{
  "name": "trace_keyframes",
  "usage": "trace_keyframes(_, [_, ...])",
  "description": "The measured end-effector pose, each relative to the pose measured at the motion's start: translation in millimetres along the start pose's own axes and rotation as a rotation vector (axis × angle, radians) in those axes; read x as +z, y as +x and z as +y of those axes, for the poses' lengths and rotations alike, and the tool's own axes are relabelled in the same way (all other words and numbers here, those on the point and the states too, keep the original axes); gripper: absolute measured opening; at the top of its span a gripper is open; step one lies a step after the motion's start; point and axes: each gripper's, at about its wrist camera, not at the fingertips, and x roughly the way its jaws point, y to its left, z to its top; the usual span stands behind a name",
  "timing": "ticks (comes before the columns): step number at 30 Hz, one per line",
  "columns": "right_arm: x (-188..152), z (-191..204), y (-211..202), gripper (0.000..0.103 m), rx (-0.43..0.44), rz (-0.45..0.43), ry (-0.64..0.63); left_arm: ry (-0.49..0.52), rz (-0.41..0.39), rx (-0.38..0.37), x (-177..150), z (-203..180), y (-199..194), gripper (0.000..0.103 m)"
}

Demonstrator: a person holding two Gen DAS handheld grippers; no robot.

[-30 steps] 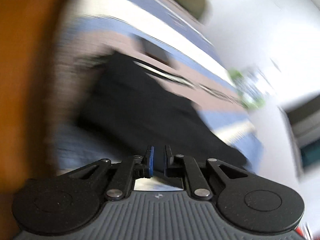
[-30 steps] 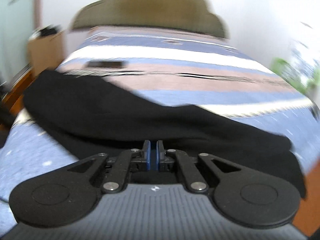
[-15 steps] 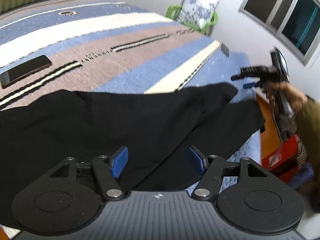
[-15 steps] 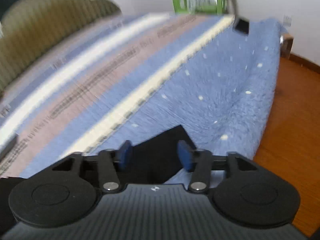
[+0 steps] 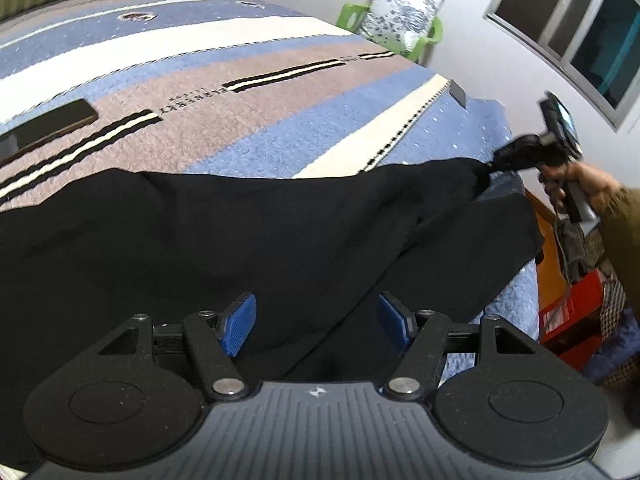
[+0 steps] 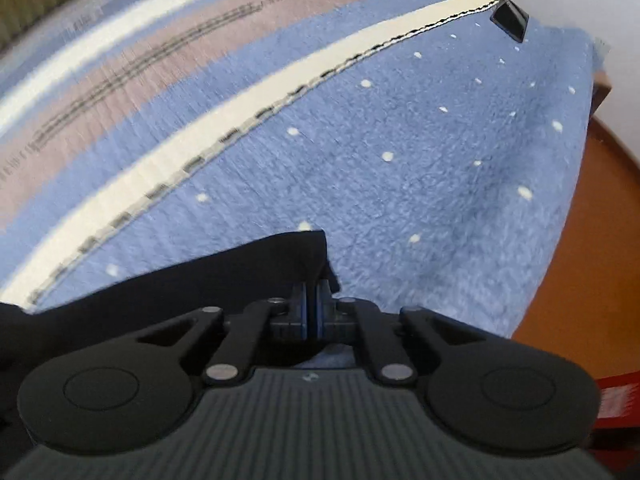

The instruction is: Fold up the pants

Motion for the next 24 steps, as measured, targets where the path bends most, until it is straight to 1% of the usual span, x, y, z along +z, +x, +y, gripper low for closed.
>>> trace_keyframes(3, [-5.8, 0.7, -14.3, 0.006, 0.010, -0.048, 0.023, -0.017, 0.000, -0.003, 1.2, 2.4, -1.0, 0.067])
trace_keyframes(7, [-5.7, 3.4, -56.5, 0.006, 0.018, -0.152, 0.048, -0.039, -0.016, 0.019, 1.2, 4.1, -6.4, 0.067])
trace_keyframes(12, [-4.8, 13.4, -143.0, 0.006, 0.048, -0.315, 0.035, -0.066, -0.031, 0.027, -0.7, 6.9, -16.1, 0.067])
trace_keyframes(16, [-16.4, 6.7, -199.1, 0.006, 0.070, -0.403, 0.031, -0.081, -0.020, 0.013, -3.1, 7.4, -19.1, 0.068])
trace_keyframes(17, [-22.7, 2.5, -207.4, 0.006, 0.071, -0.413, 0.029, -0.078, -0.012, 0.013, -3.5, 6.6, -17.4, 0.071])
trace_keyframes(18, [-29.2, -3.4, -211.0, 0.006, 0.064, -0.411, 0.033, -0.075, -0.004, 0.016, -4.2, 5.0, -15.1, 0.071])
trace_keyframes(21, [-50.4, -26.3, -194.1, 0.006, 0.025, -0.351, 0.094, -0.062, 0.012, 0.009, -6.0, 0.3, -13.9, 0.071])
trace_keyframes(23, [-71.2, -43.8, -181.3, 0.002, 0.035, -0.333, 0.160, -0.044, 0.008, 0.011, -5.8, -3.4, -17.2, 0.071])
trace_keyframes(24, [-82.2, -52.4, -178.7, 0.002, 0.033, -0.334, 0.195, -0.032, 0.002, 0.014, -5.8, -4.7, -18.1, 0.071])
